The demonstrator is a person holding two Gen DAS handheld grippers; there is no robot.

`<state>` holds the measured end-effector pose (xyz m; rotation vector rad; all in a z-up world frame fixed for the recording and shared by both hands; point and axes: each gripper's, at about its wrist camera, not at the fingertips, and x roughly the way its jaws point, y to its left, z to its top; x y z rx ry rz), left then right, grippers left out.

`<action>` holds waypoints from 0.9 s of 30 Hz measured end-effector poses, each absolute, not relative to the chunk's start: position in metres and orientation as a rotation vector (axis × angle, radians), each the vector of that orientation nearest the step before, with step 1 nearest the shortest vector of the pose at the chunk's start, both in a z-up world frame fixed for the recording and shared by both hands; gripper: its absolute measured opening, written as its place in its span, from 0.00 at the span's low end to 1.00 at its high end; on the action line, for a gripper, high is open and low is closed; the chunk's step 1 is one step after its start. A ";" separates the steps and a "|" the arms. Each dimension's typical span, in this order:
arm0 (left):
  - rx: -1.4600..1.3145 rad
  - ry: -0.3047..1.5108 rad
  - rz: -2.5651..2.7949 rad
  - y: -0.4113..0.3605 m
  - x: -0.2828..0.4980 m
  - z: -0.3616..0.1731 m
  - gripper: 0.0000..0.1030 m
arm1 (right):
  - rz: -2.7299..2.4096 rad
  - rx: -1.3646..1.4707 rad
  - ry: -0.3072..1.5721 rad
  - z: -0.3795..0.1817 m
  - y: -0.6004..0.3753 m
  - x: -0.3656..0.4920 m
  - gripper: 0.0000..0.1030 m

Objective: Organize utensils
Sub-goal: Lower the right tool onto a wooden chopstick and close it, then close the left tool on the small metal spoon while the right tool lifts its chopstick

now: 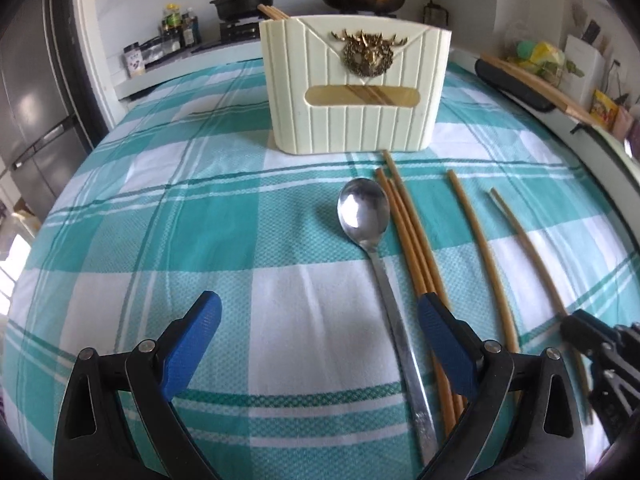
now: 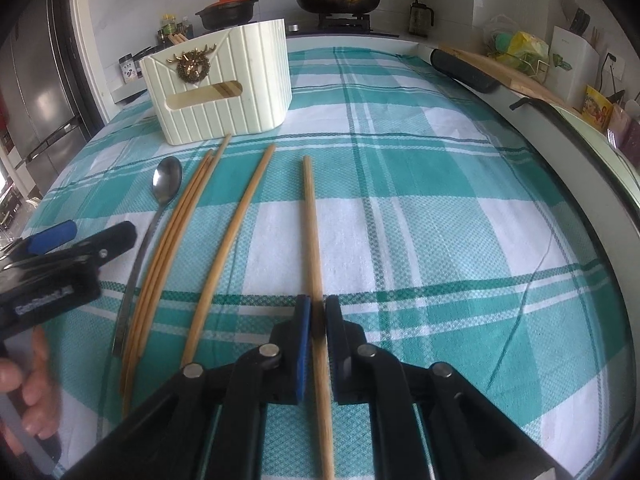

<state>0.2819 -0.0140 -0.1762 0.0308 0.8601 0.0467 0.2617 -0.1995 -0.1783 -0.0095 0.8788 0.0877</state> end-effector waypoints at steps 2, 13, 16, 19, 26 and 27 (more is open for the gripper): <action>0.033 0.897 0.061 -0.013 0.287 -0.182 0.96 | 0.089 -0.001 0.878 -0.178 -0.202 0.261 0.08; 0.060 0.920 0.068 0.000 0.286 -0.181 0.98 | 0.094 -0.001 0.882 -0.178 -0.213 0.259 0.08; 0.034 0.929 0.044 0.006 0.287 -0.182 0.98 | 0.088 -0.002 0.891 -0.178 -0.219 0.259 0.08; 0.051 0.934 -0.012 0.005 0.288 -0.181 0.97 | 0.114 -0.025 0.909 -0.177 -0.218 0.261 0.16; 0.131 0.927 -0.116 -0.005 0.304 -0.181 0.95 | 0.191 -0.133 0.951 -0.173 -0.213 0.274 0.40; 0.120 0.928 -0.127 -0.005 0.307 -0.181 0.94 | 0.203 -0.141 0.963 -0.174 -0.213 0.278 0.40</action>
